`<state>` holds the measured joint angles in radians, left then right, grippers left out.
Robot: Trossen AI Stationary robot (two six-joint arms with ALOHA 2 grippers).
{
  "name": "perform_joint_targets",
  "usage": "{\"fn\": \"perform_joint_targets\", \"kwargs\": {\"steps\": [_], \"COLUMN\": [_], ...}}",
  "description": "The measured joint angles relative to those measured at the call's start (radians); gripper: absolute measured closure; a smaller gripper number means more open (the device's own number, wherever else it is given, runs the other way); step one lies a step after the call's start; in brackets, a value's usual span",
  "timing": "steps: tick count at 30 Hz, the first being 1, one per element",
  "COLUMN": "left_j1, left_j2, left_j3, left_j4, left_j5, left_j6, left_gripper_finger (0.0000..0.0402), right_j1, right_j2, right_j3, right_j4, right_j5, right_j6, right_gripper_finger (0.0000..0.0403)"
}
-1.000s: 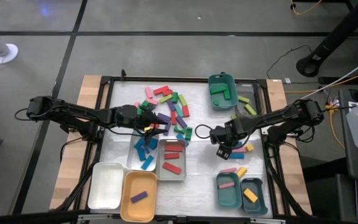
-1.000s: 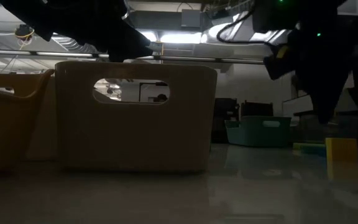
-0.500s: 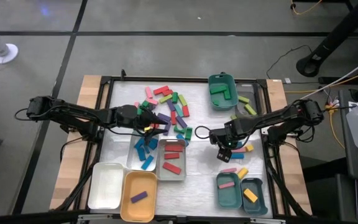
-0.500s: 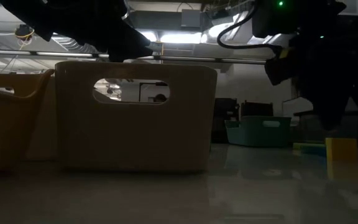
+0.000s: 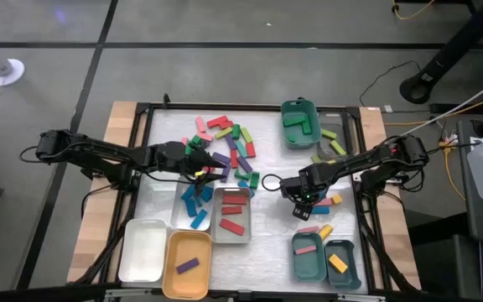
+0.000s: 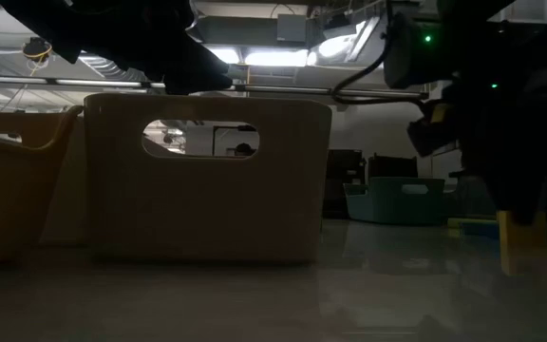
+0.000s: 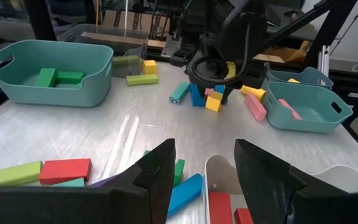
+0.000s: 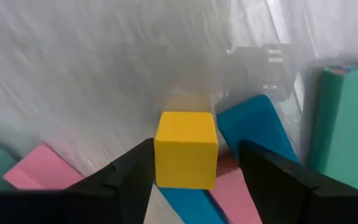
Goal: Sort blocks
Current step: Put the yellow block into the dark blue bin
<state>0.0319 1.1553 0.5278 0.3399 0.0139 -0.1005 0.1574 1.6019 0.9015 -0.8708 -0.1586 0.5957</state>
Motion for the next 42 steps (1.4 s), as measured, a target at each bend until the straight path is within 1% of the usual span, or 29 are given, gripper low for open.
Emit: {"fn": "perform_joint_targets", "kwargs": {"steps": [3,5,7,13,16,18,24,27,31,36,40,42], "left_j1": [0.000,0.000,0.000,0.000,0.000,0.000,0.000,0.000,0.000,0.000,0.000,0.000], "left_j2": [0.000,0.000,0.000,0.000,0.000,0.000,0.000,0.000,0.000,0.000,0.000,0.000], "left_j3": [0.000,0.000,0.000,0.000,0.000,0.000,0.000,0.000,0.000,0.000,0.000,0.000], "left_j4": [0.000,-0.001,-0.001,0.000,0.000,0.000,0.000,0.000,0.000,0.000,0.000,0.000], "left_j5": [0.000,-0.001,-0.001,-0.001,-0.001,-0.001,-0.001,0.000,0.000,0.000,0.000,0.000], "left_j6": [0.000,0.000,0.005,0.008,0.008,0.008,0.006,0.005,0.004,0.004,0.004,0.004], "left_gripper_finger": [0.0247,0.0247,0.0247,0.0247,0.0247,0.0247,0.0247,0.0247,0.0247,0.0247,0.0247,0.0247], "right_j1": [0.000,0.000,0.000,0.000,0.000,0.000,0.001,0.032,0.128,0.306,0.452,0.513], "right_j2": [0.000,0.000,0.000,0.005,0.005,0.005,0.004,0.004,0.003,0.002,0.002,0.002], "right_j3": [0.000,0.000,0.001,0.006,0.035,0.067,0.200,0.256,0.297,0.298,0.298,0.298], "right_j4": [0.008,0.008,0.010,0.004,-0.006,-0.049,-0.218,-0.277,-0.300,-0.311,-0.305,-0.297], "right_j5": [-0.017,-0.030,-0.065,-0.209,-0.285,-0.317,-0.332,-0.331,-0.361,-0.368,-0.344,-0.316], "right_j6": [-0.005,-0.004,-0.003,-0.003,-0.025,-0.048,-0.070,-0.043,0.032,0.180,0.307,0.351], "right_gripper_finger": [0.0210,0.0244,0.0278,0.0280,0.0280,0.0280,0.0280,0.0280,0.0280,0.0265,0.0261,0.0260]}}
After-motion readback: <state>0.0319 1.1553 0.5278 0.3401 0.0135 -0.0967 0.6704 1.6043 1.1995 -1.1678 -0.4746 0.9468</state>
